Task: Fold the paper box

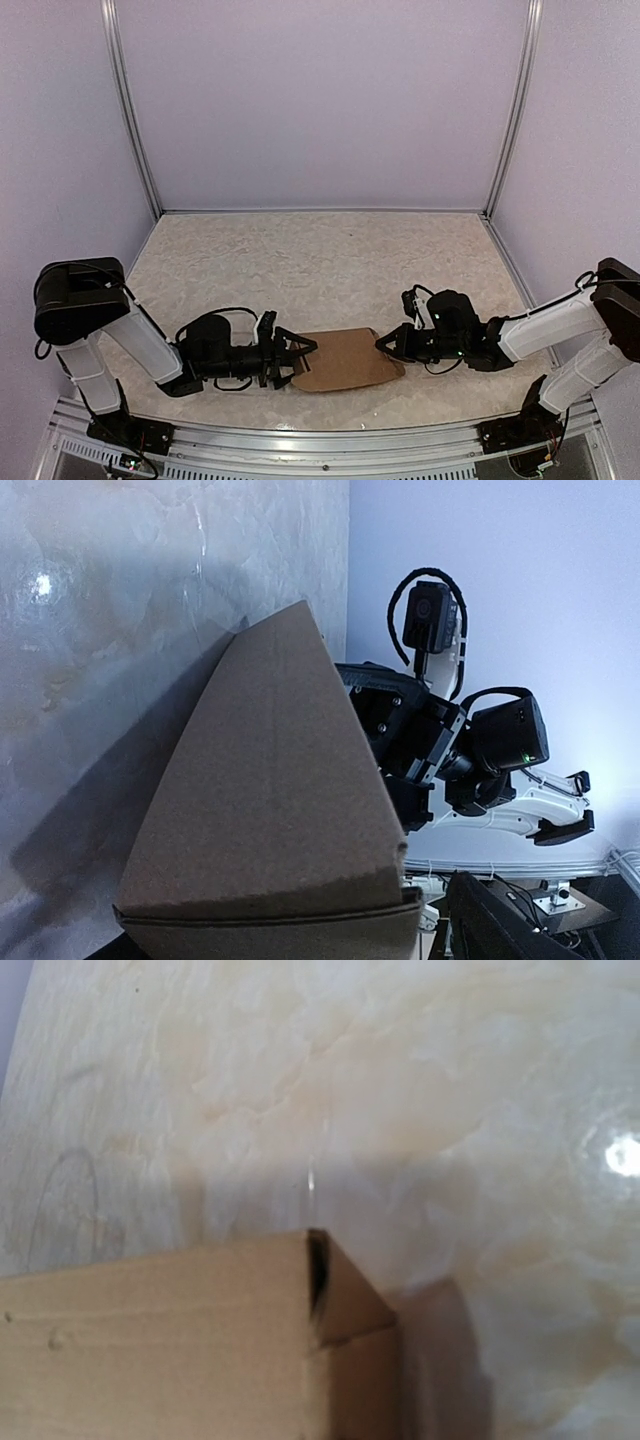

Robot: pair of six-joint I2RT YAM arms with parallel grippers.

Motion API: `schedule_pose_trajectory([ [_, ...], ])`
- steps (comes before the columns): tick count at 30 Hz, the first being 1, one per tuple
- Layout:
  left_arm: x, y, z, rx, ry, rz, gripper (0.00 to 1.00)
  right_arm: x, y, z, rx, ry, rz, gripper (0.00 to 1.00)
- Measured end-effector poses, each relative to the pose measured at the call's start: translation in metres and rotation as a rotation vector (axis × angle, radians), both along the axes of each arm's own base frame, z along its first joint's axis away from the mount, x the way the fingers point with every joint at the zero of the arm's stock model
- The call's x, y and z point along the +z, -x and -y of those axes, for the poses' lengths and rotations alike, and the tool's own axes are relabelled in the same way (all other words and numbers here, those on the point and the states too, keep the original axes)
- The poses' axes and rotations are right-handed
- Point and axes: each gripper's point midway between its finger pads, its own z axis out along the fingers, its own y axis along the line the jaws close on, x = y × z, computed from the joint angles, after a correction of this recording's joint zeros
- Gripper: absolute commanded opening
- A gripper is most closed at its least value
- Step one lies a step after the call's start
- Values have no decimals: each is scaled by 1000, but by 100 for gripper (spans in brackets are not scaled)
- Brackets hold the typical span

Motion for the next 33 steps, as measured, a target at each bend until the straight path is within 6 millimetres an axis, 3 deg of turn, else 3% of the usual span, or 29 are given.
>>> schedule_pose_trajectory([
  [13,-8,2,3,-15,3,-30,39,0,1,3,-6,17,1,2],
  [19,-7,5,4,-26,9,-32,27,2,4,9,4,51,16,38],
  [22,-4,5,4,-30,18,-27,24,8,5,12,12,70,37,50],
  [28,8,3,-8,-24,39,-10,21,62,-1,6,71,52,197,66],
  [33,36,2,-17,-54,89,37,20,117,-2,0,157,47,376,77],
])
